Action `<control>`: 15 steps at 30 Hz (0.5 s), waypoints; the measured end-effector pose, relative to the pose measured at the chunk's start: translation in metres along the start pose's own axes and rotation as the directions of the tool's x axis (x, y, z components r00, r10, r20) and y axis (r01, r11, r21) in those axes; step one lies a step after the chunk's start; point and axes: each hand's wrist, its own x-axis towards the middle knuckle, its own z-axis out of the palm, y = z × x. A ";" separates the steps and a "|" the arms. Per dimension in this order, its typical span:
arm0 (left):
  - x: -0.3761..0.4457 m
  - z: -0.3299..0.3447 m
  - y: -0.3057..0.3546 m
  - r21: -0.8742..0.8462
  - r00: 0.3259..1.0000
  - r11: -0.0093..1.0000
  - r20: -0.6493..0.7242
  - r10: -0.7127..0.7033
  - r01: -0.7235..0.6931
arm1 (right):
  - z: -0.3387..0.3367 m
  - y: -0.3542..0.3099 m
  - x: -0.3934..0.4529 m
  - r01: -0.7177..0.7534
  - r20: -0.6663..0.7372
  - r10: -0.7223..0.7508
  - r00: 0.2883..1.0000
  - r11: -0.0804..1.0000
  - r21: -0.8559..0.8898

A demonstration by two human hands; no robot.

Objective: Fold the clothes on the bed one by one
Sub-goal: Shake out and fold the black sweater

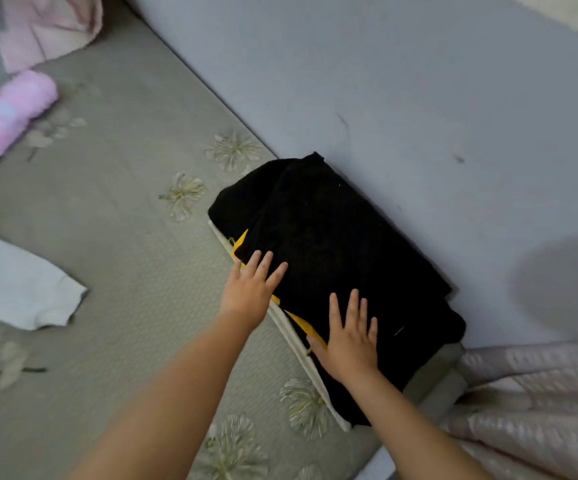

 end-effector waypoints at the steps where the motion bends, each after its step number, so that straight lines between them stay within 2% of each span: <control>1: -0.011 -0.001 0.000 -0.048 1.000 0.999 0.018 -0.025 0.026 | -0.009 -0.001 -0.002 0.007 -0.017 -0.007 1.000 1.000 -0.016; 3: -0.030 -0.004 -0.001 -0.180 0.995 0.978 0.035 -0.099 0.103 | -0.031 -0.006 -0.001 0.080 -0.181 -0.091 0.979 0.995 -0.065; 4: -0.034 -0.006 -0.001 -0.275 0.990 0.951 0.020 -0.139 0.140 | -0.043 -0.009 0.004 0.156 -0.273 -0.179 0.945 0.982 -0.103; 6: -0.036 -0.009 0.002 -0.527 0.958 0.821 -0.042 -0.283 0.219 | -0.068 -0.014 0.026 0.328 -0.352 -0.381 0.855 0.923 -0.203; 7: -0.032 -0.010 0.008 -0.673 0.925 0.696 -0.048 -0.376 0.248 | -0.080 -0.017 0.041 0.386 -0.353 -0.459 0.815 0.885 -0.260; 9: -0.020 -0.013 0.022 -0.887 0.861 0.381 0.037 -0.507 0.262 | -0.103 -0.024 0.073 0.437 -0.347 -0.553 0.757 0.824 -0.360; 12: 0.012 -0.010 0.044 -0.965 0.797 -0.005 0.220 -0.562 0.263 | -0.122 -0.033 0.126 0.432 -0.305 -0.610 0.731 0.760 -0.486; 14: 0.033 -0.009 0.052 -0.966 0.715 -0.155 0.256 -0.650 0.205 | -0.125 -0.031 0.153 0.391 -0.277 -0.570 0.773 0.773 -0.500; 15: 0.044 -0.010 0.054 -0.970 0.658 -0.179 0.242 -0.713 0.163 | -0.125 -0.028 0.164 0.370 -0.274 -0.535 0.800 0.797 -0.477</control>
